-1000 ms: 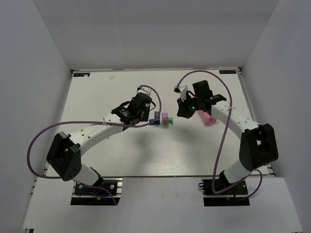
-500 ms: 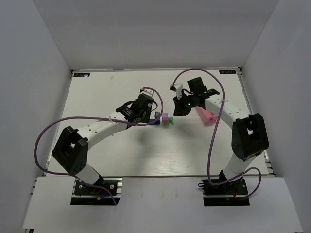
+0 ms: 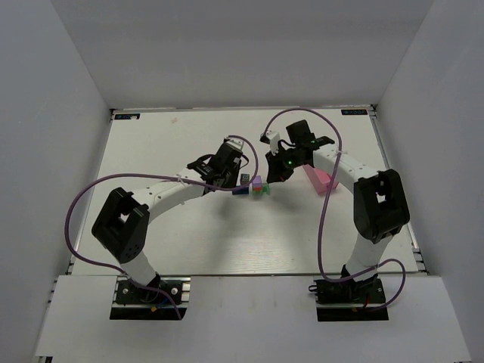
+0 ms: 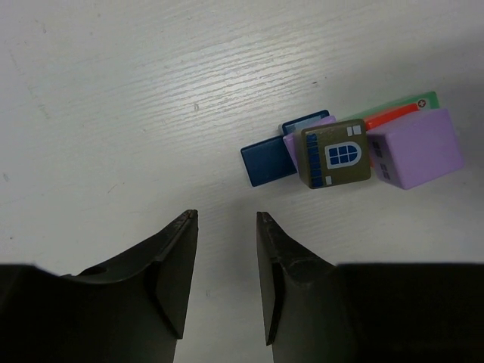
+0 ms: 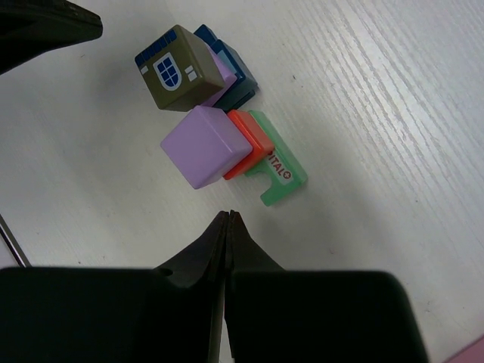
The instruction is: Build the wood block tower
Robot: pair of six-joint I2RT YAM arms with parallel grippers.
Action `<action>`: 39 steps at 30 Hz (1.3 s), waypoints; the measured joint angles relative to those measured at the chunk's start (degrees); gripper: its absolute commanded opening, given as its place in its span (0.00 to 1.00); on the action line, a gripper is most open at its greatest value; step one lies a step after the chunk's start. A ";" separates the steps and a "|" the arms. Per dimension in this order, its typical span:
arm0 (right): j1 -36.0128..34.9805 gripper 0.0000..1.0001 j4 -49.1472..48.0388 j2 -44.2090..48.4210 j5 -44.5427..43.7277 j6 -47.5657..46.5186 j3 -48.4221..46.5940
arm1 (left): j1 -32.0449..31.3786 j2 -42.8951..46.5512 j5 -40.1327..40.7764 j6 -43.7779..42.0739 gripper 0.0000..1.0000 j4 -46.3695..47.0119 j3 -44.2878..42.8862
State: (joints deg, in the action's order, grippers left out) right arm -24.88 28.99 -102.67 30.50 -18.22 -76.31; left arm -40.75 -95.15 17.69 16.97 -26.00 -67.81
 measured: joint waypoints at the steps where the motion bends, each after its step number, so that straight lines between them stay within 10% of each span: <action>1: -0.07 0.02 0.07 -0.26 0.11 0.00 -0.20 | 0.04 -0.07 -0.17 -0.02 0.47 0.17 -0.09; 39: -0.70 0.01 1.18 -6.58 -1.75 2.62 -3.15 | 0.52 -0.07 -0.50 -0.04 0.47 0.76 -0.11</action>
State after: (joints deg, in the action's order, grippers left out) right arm -25.58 30.17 -109.25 28.75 -15.59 -79.46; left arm -40.23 -95.22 17.19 16.93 -25.23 -67.92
